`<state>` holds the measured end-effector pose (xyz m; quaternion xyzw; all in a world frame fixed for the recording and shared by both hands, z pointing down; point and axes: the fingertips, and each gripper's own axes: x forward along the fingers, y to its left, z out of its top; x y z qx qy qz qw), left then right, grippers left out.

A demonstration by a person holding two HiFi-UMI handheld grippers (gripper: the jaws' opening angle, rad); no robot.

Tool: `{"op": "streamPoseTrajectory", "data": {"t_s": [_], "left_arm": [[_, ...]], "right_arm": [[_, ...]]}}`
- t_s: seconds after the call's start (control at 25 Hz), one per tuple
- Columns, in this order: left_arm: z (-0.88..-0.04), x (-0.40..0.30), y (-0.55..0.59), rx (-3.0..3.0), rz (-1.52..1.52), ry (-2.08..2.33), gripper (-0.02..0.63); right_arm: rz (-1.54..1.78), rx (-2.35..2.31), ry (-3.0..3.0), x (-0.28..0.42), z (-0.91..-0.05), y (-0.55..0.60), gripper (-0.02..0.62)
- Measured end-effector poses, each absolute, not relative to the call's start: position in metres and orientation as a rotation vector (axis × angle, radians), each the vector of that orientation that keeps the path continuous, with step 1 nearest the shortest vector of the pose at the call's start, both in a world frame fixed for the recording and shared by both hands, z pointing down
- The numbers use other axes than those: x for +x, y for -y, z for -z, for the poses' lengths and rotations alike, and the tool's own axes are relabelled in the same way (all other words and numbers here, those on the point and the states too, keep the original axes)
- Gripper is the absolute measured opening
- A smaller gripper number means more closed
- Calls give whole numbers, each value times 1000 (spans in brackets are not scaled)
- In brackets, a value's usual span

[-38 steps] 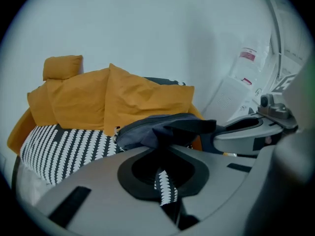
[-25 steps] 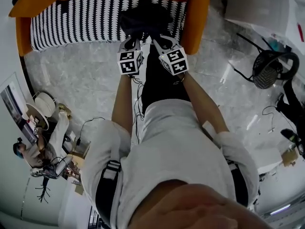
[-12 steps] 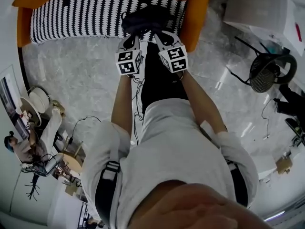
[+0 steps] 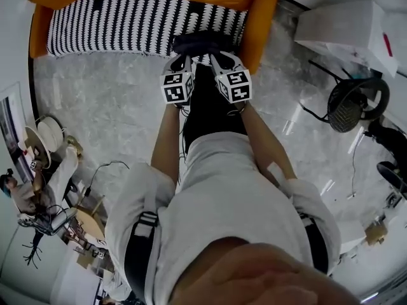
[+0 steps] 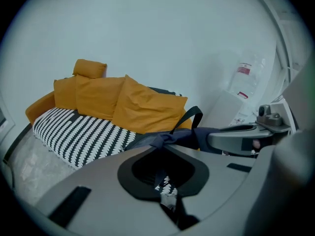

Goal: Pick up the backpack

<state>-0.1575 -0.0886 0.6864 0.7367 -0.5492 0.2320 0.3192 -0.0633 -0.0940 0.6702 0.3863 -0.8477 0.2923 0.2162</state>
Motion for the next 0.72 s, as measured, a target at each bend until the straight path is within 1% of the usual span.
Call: {"op": "streamPoseTrajectory", "data": {"t_s": [0.44,0.72], "left_arm": [[-663,-128,51,1922,-617,1410,20],[-637,-129,58,1888,-554,1497,20]], "right_arm": [[-899,1052,2319,-34,-650,61,66],[-831,1067,2384,-35,-624,68,64]]}}
